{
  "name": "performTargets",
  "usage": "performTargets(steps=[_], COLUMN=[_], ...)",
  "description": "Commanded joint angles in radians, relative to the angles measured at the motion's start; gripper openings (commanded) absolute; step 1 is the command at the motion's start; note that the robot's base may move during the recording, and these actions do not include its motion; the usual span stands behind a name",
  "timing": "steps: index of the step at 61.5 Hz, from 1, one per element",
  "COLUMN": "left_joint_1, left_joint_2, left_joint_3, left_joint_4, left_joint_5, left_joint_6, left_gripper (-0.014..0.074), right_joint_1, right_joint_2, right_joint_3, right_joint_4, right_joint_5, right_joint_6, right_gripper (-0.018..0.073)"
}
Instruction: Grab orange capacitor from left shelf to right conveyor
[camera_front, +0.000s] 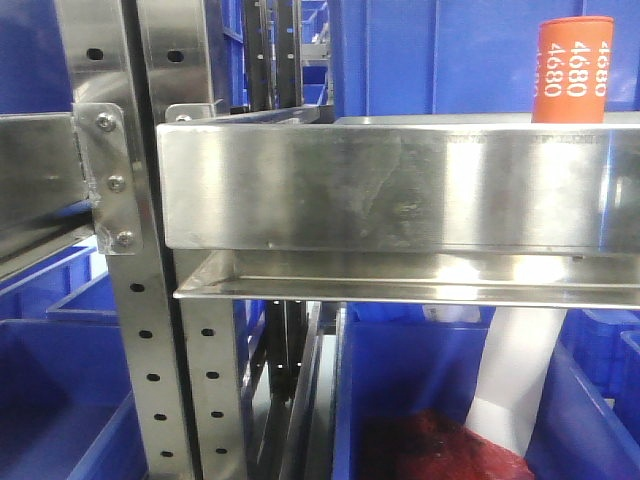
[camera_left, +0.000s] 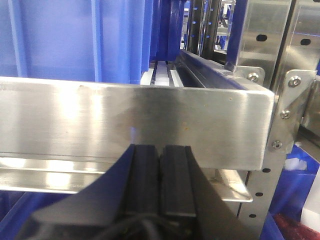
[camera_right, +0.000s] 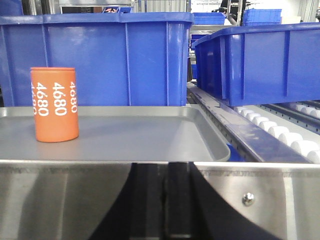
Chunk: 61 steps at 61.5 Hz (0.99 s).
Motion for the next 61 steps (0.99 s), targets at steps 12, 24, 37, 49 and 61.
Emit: performTargets(steps=[12,24,37,49,61], left_joint_1=[0.0,0.0,0.0,0.0,0.0], left_joint_2=[-0.011,-0.011,-0.011,-0.011,-0.011], left_joint_3=[-0.005,-0.005,-0.005,-0.005,-0.005], left_joint_4=[-0.002,-0.002,-0.002,-0.002,-0.002], left_joint_5=[-0.083,-0.083,-0.083,-0.083,-0.083], left_joint_6=[-0.001,-0.001,-0.001,-0.001,-0.001], left_gripper=[-0.0127,-0.0127,-0.0127,-0.0127,-0.0127], right_joint_1=[-0.003,-0.003,0.047,0.195,0.33], right_joint_2=[0.027,0.215,0.431,0.633,0.833], right_joint_3=[-0.183,-0.393,-0.541,-0.605,-0.624], right_joint_4=[-0.002,-0.003,-0.003,-0.003,-0.003], right_joint_5=[-0.044,0.073,0.073,0.051,-0.021], right_joint_6=[0.021,0.021,0.021,0.021,0.021], right_gripper=[0.0057,0.0192,0.0622,0.0622,0.0622])
